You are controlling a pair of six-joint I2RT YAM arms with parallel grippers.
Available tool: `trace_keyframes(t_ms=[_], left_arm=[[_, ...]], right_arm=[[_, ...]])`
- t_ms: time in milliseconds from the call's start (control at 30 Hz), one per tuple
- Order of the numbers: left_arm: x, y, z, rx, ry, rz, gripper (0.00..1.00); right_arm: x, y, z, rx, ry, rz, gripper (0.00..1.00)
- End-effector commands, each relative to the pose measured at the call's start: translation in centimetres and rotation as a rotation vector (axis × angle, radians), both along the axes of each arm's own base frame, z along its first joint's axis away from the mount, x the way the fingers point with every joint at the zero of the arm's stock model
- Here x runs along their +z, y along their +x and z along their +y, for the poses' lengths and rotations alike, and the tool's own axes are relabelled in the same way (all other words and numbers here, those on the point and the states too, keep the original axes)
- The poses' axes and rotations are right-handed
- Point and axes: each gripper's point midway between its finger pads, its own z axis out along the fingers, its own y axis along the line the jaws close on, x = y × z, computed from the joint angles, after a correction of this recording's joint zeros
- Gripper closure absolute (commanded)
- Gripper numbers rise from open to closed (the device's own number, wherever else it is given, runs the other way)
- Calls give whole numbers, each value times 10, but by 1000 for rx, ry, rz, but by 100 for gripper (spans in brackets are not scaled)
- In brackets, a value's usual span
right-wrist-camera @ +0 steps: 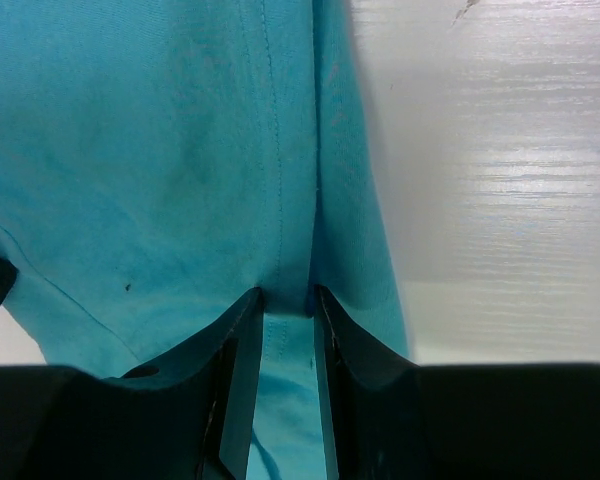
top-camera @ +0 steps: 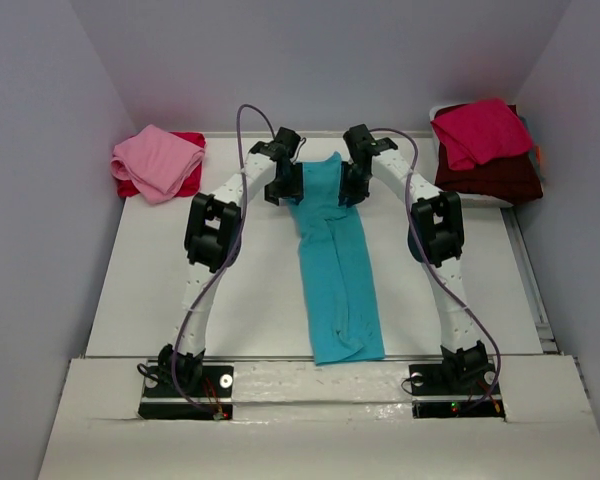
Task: Fold and stack the t-shirts
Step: Rotate the tshirt 90 degrees
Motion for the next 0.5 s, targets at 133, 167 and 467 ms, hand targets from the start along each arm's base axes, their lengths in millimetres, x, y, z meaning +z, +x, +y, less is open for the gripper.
trace_keyframes(t_ms=[133,167,467], left_arm=[[21,16,4,35,-15,-51,36],[15,17,8,41,14,-44,35],[2,23,36,30,186,-56,32]], right_arm=[[19,7,-2,8,-3,-61,67],[19,7,-2,11,-6,-60,67],[8,1,-4,20,-16,-20,66]])
